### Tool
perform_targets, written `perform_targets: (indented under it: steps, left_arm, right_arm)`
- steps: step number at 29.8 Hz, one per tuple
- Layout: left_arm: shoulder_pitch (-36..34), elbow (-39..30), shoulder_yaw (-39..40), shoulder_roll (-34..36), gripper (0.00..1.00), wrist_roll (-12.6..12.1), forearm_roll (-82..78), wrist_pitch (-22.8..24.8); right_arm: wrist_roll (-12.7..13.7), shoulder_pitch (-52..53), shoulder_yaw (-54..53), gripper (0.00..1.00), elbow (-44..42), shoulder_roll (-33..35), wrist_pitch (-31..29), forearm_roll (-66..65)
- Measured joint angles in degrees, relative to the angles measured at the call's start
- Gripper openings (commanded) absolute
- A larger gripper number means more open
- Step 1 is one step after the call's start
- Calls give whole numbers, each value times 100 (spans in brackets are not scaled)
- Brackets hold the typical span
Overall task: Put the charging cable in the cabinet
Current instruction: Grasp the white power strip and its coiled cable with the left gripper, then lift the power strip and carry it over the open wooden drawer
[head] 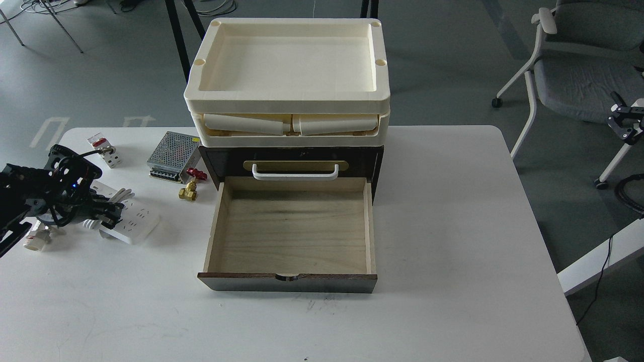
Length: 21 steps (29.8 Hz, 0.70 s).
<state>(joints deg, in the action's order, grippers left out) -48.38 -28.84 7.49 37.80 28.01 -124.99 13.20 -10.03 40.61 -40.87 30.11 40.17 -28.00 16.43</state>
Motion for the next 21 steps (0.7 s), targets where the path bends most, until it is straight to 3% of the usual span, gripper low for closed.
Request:
perform_targets:
  steps: [4, 8, 14, 18, 21]
  left_arm:
    - [-232, -183, 16, 209, 0, 0, 1, 66]
    - [-438, -940, 32, 1043, 0, 0, 84, 407]
    - [-714, -3781, 121, 3098, 0, -1, 1052, 1198]
    - [-717, -5604, 117, 4230, 0, 0, 2157, 1365]
    - [-693, -6562, 73, 4634, 0, -2, 2981, 1384]
  right_arm:
    - [0, -8, -17, 100, -84, 15, 0, 5]
    - [0, -20, -85, 100, -104, 93, 0, 9]
    - [0, -28, -110, 100, -164, 167, 0, 9]
    - [0, -28, -114, 100, -172, 193, 0, 10]
    - [0, -28, -115, 100, -173, 199, 0, 9]
